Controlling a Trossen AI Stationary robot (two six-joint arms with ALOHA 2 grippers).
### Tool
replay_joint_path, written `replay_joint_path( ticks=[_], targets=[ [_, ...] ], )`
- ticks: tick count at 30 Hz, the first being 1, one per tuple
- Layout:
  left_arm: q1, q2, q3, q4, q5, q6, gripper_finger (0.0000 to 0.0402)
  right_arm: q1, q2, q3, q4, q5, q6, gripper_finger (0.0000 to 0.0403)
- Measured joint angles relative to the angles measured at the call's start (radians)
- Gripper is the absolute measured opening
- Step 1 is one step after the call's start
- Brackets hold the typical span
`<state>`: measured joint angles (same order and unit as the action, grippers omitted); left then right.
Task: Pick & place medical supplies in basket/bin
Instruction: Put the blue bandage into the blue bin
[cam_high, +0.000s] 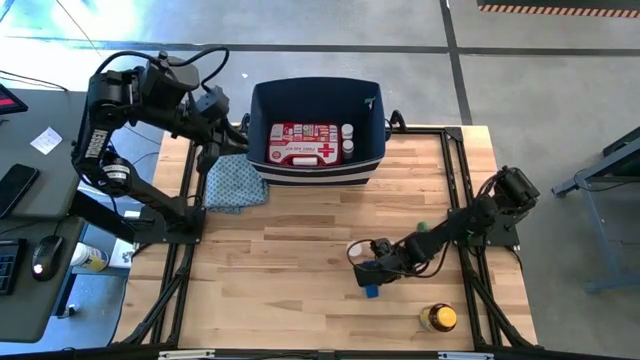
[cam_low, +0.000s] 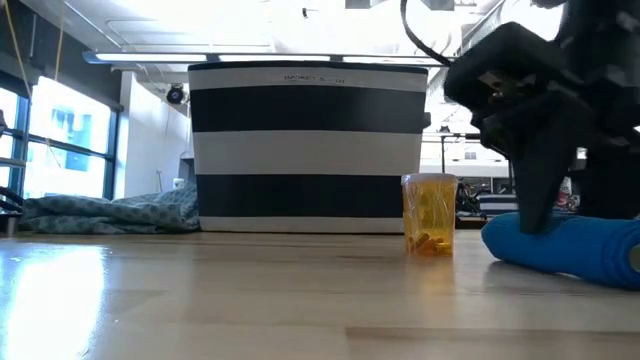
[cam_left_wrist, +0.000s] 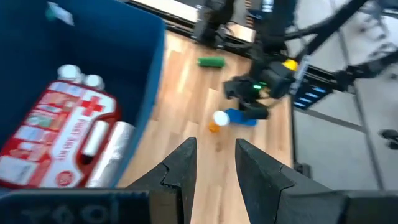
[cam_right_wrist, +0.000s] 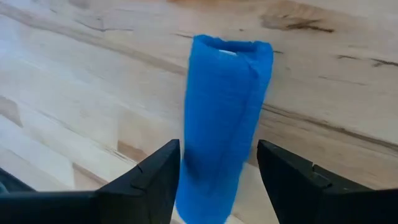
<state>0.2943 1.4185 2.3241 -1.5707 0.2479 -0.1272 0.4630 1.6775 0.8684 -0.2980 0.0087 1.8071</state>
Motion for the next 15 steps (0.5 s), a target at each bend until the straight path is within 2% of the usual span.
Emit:
replay_joint_path(
  ticks=[3, 9, 15],
  targets=[
    [-0.001, -0.002, 0.000, 0.000, 0.034, 0.000, 0.0144, -0.021, 0.000, 0.000, 0.043, 0.002, 0.003, 0.0204],
    [0.000, -0.008, 0.000, 0.000, 0.022, 0.050, 0.0144, -0.053, 0.000, 0.000, 0.085, 0.002, -0.009, 0.0202],
    [0.000, 0.011, 0.000, 0.001, 0.035, 0.144, 0.0144, -0.038, 0.000, 0.000, 0.062, 0.007, -0.031, 0.0168]
  ],
)
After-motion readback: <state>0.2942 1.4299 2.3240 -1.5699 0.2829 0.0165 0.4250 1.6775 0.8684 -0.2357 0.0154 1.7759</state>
